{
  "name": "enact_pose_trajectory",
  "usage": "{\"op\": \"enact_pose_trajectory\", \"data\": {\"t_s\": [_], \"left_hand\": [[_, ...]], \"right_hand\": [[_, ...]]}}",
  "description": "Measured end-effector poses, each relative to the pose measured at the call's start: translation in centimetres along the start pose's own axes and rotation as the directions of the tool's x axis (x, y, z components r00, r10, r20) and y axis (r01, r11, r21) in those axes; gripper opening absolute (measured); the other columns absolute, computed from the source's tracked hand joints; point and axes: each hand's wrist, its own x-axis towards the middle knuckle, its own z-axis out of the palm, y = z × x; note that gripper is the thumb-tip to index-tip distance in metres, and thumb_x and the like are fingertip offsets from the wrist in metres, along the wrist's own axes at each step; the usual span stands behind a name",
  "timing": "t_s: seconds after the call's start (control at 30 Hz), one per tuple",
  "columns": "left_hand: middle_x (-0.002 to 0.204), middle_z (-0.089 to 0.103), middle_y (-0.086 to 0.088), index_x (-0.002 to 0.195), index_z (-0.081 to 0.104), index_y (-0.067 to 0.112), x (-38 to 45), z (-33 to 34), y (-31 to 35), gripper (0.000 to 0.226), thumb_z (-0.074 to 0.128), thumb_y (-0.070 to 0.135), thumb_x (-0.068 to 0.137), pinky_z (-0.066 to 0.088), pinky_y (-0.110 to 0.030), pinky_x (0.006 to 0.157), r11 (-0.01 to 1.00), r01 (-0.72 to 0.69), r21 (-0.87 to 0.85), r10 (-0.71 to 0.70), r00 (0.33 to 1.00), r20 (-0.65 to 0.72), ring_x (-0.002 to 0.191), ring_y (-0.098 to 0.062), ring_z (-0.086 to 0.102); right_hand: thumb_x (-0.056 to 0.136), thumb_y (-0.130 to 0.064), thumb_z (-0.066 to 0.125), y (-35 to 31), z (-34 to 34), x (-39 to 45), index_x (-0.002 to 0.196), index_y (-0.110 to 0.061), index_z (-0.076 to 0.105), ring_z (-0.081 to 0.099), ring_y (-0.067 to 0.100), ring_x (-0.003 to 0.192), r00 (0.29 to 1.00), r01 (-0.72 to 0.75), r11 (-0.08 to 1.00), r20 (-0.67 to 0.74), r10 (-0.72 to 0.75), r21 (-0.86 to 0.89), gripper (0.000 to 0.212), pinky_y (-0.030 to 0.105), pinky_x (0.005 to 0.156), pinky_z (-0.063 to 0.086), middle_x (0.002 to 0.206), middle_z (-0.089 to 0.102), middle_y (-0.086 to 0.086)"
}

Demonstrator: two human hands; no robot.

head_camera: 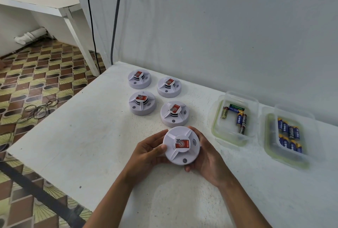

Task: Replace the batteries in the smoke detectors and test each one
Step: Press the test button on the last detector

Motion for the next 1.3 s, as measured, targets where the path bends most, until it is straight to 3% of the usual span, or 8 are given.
{"op": "enact_pose_trajectory", "data": {"t_s": [0.07,0.2,0.3,0.4,0.7,1.3], "left_hand": [[0.126,0.064,-0.015,0.122,0.067,0.022,0.02,0.0,-0.01,0.047,0.078,0.023,0.076,0.057,-0.042,0.079,1.0,0.001,-0.006,-0.001,1.0,-0.002,0.11,-0.035,0.064],[0.125,0.064,-0.015,0.119,0.069,0.022,0.04,-0.07,-0.18,0.039,0.07,0.011,0.083,0.057,-0.042,0.078,1.0,-0.003,-0.005,0.003,1.0,-0.004,0.11,-0.035,0.064],[0.125,0.064,-0.015,0.121,0.068,0.022,-0.06,0.01,-0.06,0.043,0.076,0.019,0.079,0.057,-0.042,0.079,1.0,-0.007,-0.014,0.007,1.0,0.001,0.109,-0.034,0.064],[0.124,0.065,-0.014,0.122,0.067,0.022,-0.07,0.15,0.01,0.053,0.082,0.031,0.072,0.057,-0.042,0.079,1.0,-0.01,-0.01,0.01,1.0,0.006,0.108,-0.032,0.065],[0.125,0.065,-0.013,0.121,0.067,0.022,-0.02,0.18,0.02,0.055,0.083,0.032,0.07,0.057,-0.042,0.078,1.0,-0.007,-0.02,0.007,1.0,0.005,0.108,-0.032,0.065],[0.125,0.065,-0.013,0.121,0.067,0.024,-0.16,0.16,0.04,0.055,0.084,0.035,0.069,0.057,-0.045,0.082,1.0,-0.009,0.008,0.009,1.0,-0.003,0.111,-0.034,0.064]], "right_hand": [[0.068,-0.072,0.066,-0.12,0.01,-0.07,0.135,-0.026,0.051,0.065,0.028,0.089,1.0,-0.015,0.997,0.012,0.014,0.077,0.083,0.033,0.049,0.048,0.126,0.061,0.013],[0.063,-0.079,0.063,-0.17,0.0,-0.12,0.137,-0.026,0.05,0.066,0.031,0.092,0.999,-0.038,0.99,0.016,0.036,0.132,0.092,0.034,0.053,0.048,0.131,0.059,0.015],[0.062,-0.082,0.061,-0.18,0.07,-0.12,0.138,-0.025,0.048,0.065,0.032,0.092,0.999,-0.042,0.99,0.007,0.041,0.138,0.096,0.034,0.053,0.048,0.132,0.058,0.016],[0.061,-0.082,0.062,-0.17,0.06,-0.12,0.139,-0.024,0.048,0.065,0.032,0.092,0.999,-0.047,0.988,0.002,0.047,0.145,0.098,0.034,0.053,0.049,0.132,0.058,0.016],[0.059,-0.08,0.066,-0.13,0.05,-0.09,0.141,-0.024,0.045,0.065,0.03,0.09,0.998,-0.051,0.987,-0.026,0.056,0.152,0.102,0.034,0.052,0.05,0.133,0.057,0.016],[0.062,-0.076,0.067,-0.26,0.38,-0.11,0.134,-0.026,0.053,0.067,0.03,0.088,0.999,-0.039,0.992,-0.022,0.042,0.124,0.089,0.032,0.05,0.048,0.127,0.062,0.013]]}}
